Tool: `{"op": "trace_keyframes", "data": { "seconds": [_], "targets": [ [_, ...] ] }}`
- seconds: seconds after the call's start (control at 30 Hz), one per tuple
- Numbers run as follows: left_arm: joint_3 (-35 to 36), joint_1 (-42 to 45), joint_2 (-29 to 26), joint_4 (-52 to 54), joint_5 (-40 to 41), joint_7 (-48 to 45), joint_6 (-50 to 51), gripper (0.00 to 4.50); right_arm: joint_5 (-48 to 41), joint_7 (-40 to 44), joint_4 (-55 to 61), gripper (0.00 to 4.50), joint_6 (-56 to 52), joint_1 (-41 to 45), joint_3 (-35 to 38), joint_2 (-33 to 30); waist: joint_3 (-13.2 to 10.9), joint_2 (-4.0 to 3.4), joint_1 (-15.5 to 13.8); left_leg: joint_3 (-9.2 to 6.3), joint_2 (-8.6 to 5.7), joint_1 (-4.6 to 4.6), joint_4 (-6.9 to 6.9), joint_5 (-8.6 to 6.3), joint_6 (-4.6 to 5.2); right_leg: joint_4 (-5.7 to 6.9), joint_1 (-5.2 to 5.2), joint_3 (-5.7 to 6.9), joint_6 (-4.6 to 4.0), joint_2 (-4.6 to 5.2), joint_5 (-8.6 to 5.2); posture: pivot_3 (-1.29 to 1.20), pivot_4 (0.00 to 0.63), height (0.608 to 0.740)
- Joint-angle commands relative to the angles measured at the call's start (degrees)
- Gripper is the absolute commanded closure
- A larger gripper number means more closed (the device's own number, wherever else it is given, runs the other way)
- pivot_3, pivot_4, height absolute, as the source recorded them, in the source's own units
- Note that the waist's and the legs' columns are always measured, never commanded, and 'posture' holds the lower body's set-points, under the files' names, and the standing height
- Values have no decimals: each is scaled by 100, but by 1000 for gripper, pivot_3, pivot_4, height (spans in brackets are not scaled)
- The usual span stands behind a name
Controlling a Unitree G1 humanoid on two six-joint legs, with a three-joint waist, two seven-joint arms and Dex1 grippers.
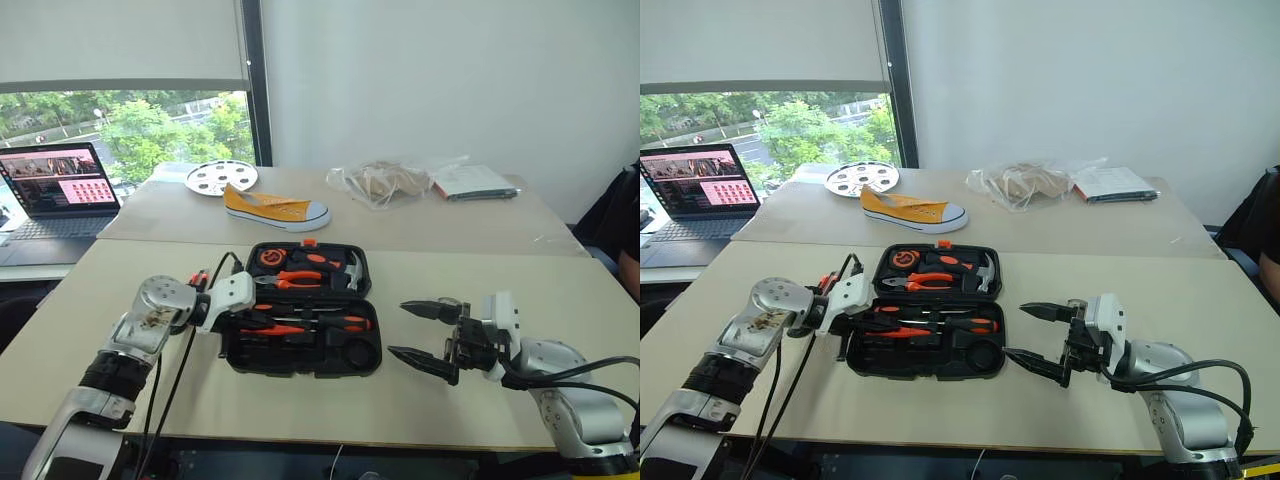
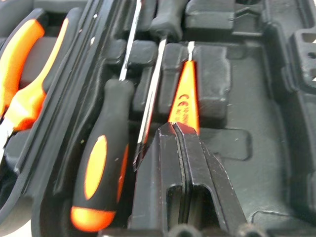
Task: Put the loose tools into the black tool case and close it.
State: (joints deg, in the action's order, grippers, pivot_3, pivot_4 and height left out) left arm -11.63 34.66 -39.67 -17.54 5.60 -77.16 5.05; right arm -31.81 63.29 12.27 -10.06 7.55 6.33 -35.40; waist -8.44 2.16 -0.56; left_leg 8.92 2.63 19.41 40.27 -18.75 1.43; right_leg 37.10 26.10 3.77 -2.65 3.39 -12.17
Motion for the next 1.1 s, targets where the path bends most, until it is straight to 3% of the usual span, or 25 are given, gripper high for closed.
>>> {"op": "trace_keyframes", "data": {
  "seconds": [0.03, 0.17, 0.27, 0.37, 0.47, 0.53, 0.7, 0.8, 0.9, 1.03, 1.1],
  "targets": [
    [-139, -225, -39, 76, -175, 85, -55, 4451, -61, -35, 114, 0, 70, 37, 85, 10, 0, -1, 0, 0, 0, -1, 0, 0, 0, 0, -1, 0, 0, 0, 0, 0, 150, 740],
    [139, -320, 76, 85, 41, 373, -18, 4451, -34, -58, 92, 0, 117, 60, 59, 53, 1, -2, -2, 1, 0, -9, 0, 0, 0, 1, -8, -4, 0, 1, 1, 0, 150, 740],
    [796, -505, 129, 215, 675, 503, 20, 4451, -20, -48, 64, 0, 179, 79, 95, 70, 1, -1, 14, 1, 2, -9, 1, 0, 0, 1, -9, -6, 1, 2, 2, 0, 150, 740],
    [1833, -1255, 133, 683, 1446, 753, -186, 3743, -76, -53, 52, 0, 255, 63, 189, 109, 1, -1, 80, 1, 7, -6, 0, 0, 0, 0, -3, -7, 1, 0, 2, 0, 150, 740],
    [2734, -2405, 42, 1283, 1746, 1098, -290, 2456, -95, -48, 22, 0, 450, 69, 255, 200, 1, -2, 152, 1, 21, -7, -9, -3, -5, -2, 2, -12, 0, 13, 2, 0, 150, 740],
    [3660, -3444, 235, 1797, 1996, 1634, -176, 1801, -31, 17, -17, 0, 580, -12, 240, 225, 1, -2, 160, 1, 22, -8, -20, -4, -8, -8, 3, -11, 0, 16, 1, 0, 150, 740],
    [5056, -5167, 860, 2403, 2268, 2694, -109, 181, 148, 60, -203, 0, 1017, -105, 197, 345, 0, 0, 106, 3, 20, -10, -30, -9, -6, -19, 1, -10, -1, 34, 1, 0, 150, 740],
    [5432, -5717, 1208, 2662, 2409, 3204, -5, 85, 195, 86, -385, 0, 1147, -57, 134, 414, 0, 2, 13, 2, 11, -10, -29, -16, 6, -21, -6, -2, 1, 55, 0, 0, 150, 740],
    [5407, -5816, 1210, 2882, 2440, 3548, 263, 85, 187, 112, -498, 0, 1165, 33, 63, 471, 0, 5, -53, -1, 1, -13, -26, -32, 54, -24, -17, 1, 15, 69, -5, 0, 150, 740],
    [5090, -5307, 839, 3135, 2542, 4145, 1255, 85, 203, 150, -537, 0, 1181, 175, -63, 528, 2, 8, -66, -6, -4, -13, -25, -17, 58, -17, -20, 5, 31, 73, -4, 0, 150, 740],
    [4735, -4643, 462, 3114, 2620, 4638, 2386, 85, 184, 112, -538, 0, 1116, 313, -99, 544, 2, 8, -58, -11, -5, -14, -26, -9, 53, -10, -21, 6, 28, 70, 0, 0, 150, 740]
  ]
}}
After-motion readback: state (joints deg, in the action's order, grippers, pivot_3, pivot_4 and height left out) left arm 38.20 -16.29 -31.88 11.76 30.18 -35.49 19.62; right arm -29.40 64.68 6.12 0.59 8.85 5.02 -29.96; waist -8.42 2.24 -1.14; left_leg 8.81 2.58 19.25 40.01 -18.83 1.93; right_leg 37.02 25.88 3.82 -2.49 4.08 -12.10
